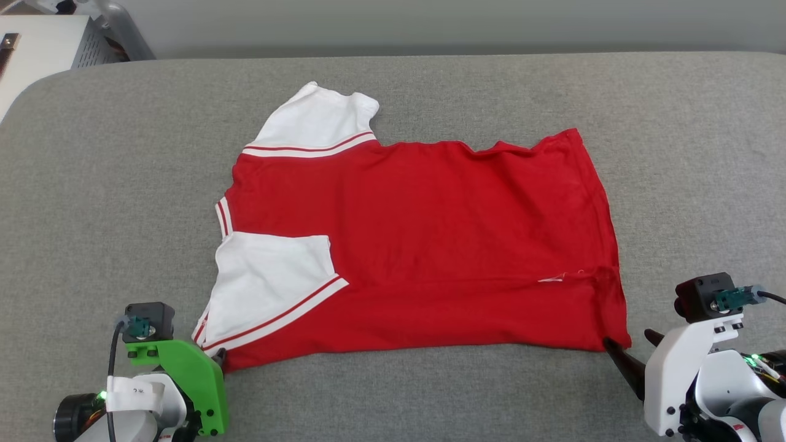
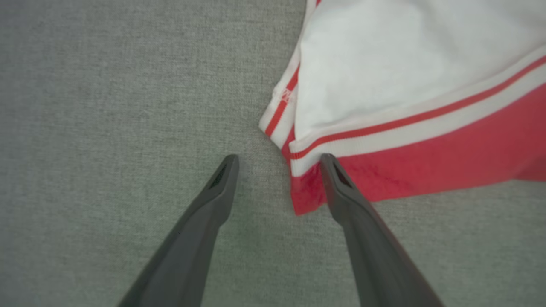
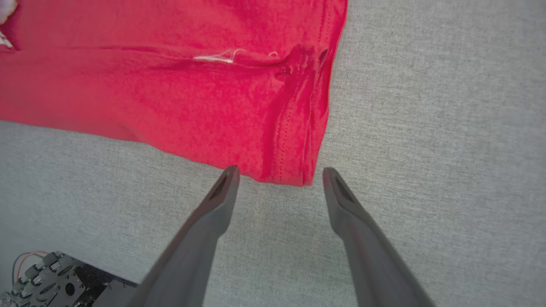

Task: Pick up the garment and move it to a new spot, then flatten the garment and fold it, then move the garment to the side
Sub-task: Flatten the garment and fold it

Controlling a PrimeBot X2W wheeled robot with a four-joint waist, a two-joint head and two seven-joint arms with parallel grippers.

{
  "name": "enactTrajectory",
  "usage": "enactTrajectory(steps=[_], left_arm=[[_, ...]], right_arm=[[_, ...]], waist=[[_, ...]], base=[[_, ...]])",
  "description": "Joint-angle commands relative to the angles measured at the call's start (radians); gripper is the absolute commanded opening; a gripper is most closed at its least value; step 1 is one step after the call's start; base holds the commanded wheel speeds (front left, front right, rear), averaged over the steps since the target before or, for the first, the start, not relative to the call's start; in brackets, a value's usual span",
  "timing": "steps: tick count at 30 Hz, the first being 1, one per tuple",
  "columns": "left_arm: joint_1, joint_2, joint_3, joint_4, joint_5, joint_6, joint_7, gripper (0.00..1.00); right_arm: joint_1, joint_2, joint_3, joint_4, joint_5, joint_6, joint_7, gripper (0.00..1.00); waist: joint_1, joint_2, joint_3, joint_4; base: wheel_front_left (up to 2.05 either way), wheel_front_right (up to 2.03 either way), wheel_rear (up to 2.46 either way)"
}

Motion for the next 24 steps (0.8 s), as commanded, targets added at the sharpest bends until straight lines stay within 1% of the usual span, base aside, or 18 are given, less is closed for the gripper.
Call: enactTrajectory(steps=[1, 6, 8, 11, 14, 17, 24], left_arm=[[-0.006, 0.002, -0.007, 0.019, 0.004, -0.001, 0.013, 1.0], [-0.011, -0.009, -0.032, 0.064, -0.009, -0.032, 0.048, 1.0], [-0.014, -0.017, -0.036, 0.073, -0.019, -0.054, 0.052, 0.0], [-0.017, -0.03, -0.033, 0.072, -0.031, -0.078, 0.037, 0.0], [-0.019, -0.036, -0.023, 0.057, -0.032, -0.086, 0.011, 0.0], [-0.019, -0.033, -0.01, 0.022, -0.029, -0.08, -0.013, 0.0], [-0.021, 0.006, 0.009, -0.092, -0.007, -0.057, -0.033, 0.0]], right_arm=[[-0.002, 0.004, 0.001, -0.008, -0.01, -0.001, 0.003, 1.0], [-0.009, 0.01, -0.002, -0.007, -0.006, -0.001, 0.0, 1.0], [-0.016, 0.01, -0.007, -0.009, -0.01, -0.001, -0.013, 1.0], [-0.022, 0.009, -0.017, 0.003, -0.021, -0.001, -0.029, 1.0], [-0.018, 0.006, -0.021, 0.023, -0.036, -0.001, -0.029, 1.0], [-0.017, 0.002, -0.024, 0.048, -0.052, -0.001, -0.024, 1.0], [-0.044, 0.028, -0.038, 0.126, -0.07, -0.001, -0.031, 1.0]], waist=[[-0.0001, -0.0001, 0.015, -0.009], [-0.0001, -0.0001, 0.027, -0.013], [-0.0001, -0.0001, 0.026, -0.011], [-0.0001, -0.0001, 0.014, -0.003], [-0.0001, -0.0001, -0.006, 0.01], [-0.0001, -0.0001, -0.019, 0.023], [-0.0001, -0.0001, -0.017, 0.052]], base=[[0.0, 0.0, 0.0], [0.0, 0.0, 0.0], [0.0, 0.0, 0.0], [0.0, 0.0, 0.0], [0.0, 0.0, 0.0], [0.0, 0.0, 0.0], [0.0, 0.0, 0.0]])
